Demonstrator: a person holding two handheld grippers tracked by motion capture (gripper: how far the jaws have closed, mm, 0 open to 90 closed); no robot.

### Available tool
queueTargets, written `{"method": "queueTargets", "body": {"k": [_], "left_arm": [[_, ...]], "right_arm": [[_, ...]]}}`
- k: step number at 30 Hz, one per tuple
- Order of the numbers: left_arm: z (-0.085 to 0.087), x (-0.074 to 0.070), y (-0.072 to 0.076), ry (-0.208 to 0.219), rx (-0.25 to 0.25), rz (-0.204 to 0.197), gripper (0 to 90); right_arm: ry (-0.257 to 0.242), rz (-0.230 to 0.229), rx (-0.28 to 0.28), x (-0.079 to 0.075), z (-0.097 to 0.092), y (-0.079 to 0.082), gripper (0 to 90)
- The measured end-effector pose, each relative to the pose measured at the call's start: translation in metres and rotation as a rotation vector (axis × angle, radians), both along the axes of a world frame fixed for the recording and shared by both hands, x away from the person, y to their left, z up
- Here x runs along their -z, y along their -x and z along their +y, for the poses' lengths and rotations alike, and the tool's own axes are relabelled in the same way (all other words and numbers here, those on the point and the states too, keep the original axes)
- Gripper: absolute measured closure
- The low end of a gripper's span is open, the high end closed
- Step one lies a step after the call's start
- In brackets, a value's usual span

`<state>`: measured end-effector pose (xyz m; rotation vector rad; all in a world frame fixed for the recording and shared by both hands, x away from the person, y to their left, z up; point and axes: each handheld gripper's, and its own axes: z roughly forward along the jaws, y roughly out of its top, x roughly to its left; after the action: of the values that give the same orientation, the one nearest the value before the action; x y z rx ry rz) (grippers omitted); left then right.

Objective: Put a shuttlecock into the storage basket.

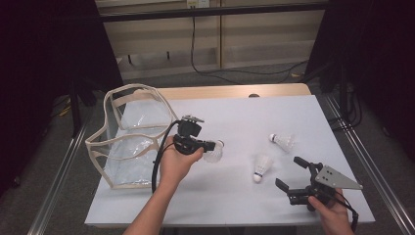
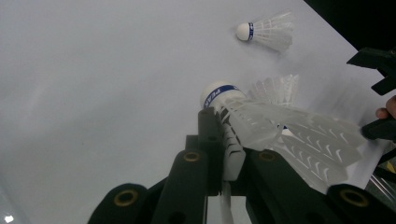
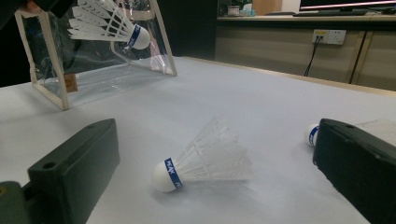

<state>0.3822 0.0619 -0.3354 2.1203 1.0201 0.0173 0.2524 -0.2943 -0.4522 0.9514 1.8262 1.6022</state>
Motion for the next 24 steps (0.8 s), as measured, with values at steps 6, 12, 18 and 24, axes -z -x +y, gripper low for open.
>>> {"method": "queueTargets", "body": {"k": [6, 12, 18, 24], "left_arm": [[0.0, -0.005, -0.003, -0.002, -0.004, 0.001, 88.1], [0.0, -0.007, -0.007, -0.002, -0.012, 0.007, 88.2], [0.0, -0.01, -0.012, 0.001, -0.016, 0.016, 88.1], [0.0, -0.013, -0.017, 0.001, -0.028, 0.021, 88.1]], "right_arm": [[0.001, -0.001, 0.0, 0.0, 0.0, 0.0, 0.3], [0.001, -0.001, -0.002, 0.0, 0.0, 0.001, 0.3], [0.0, 0.0, -0.002, 0.0, 0.0, 0.0, 0.3], [0.0, 0.0, -0.002, 0.0, 0.0, 0.001, 0.3]]}}
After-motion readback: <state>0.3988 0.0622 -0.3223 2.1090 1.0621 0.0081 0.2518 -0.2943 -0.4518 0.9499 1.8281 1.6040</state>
